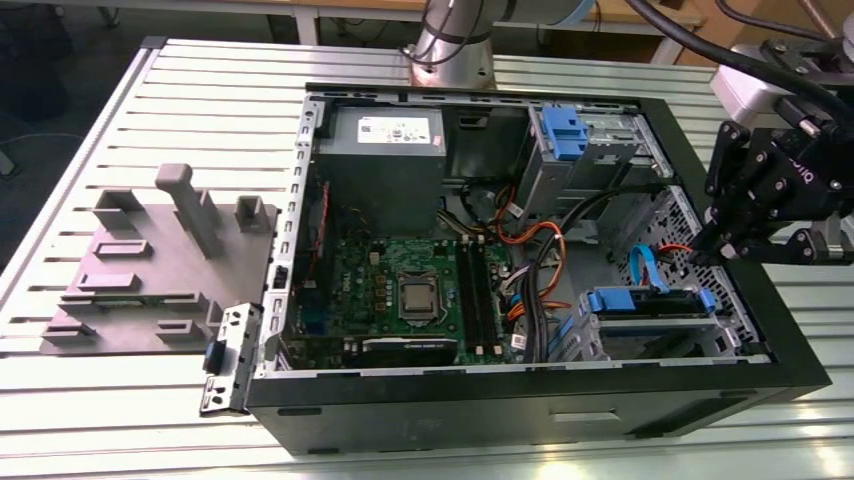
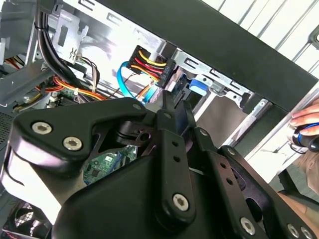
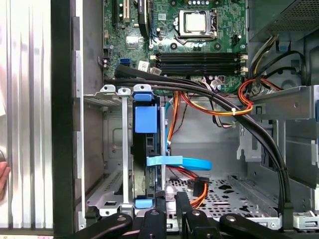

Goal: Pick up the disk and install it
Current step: 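Insert the second disk wire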

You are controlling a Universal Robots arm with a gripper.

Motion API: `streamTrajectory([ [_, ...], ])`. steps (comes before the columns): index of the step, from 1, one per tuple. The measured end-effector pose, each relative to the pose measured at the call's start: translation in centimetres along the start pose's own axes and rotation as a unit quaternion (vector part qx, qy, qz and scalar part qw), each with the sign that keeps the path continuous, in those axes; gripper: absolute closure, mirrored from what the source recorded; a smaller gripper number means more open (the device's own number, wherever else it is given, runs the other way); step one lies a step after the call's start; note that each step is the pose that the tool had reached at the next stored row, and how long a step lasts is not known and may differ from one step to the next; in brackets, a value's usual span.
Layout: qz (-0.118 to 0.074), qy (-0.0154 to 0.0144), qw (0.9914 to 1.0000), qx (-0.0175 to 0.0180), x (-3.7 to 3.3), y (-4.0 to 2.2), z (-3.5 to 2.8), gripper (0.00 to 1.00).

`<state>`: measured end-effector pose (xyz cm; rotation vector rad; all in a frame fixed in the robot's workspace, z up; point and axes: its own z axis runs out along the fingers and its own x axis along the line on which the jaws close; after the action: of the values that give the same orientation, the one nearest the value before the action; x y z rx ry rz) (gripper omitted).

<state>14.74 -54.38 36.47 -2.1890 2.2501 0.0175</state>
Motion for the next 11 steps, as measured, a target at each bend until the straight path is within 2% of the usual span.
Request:
streamTrajectory([
  [11, 0.0, 0.0, 1.0, 0.0, -0.58, -0.78, 0.55, 0.76],
])
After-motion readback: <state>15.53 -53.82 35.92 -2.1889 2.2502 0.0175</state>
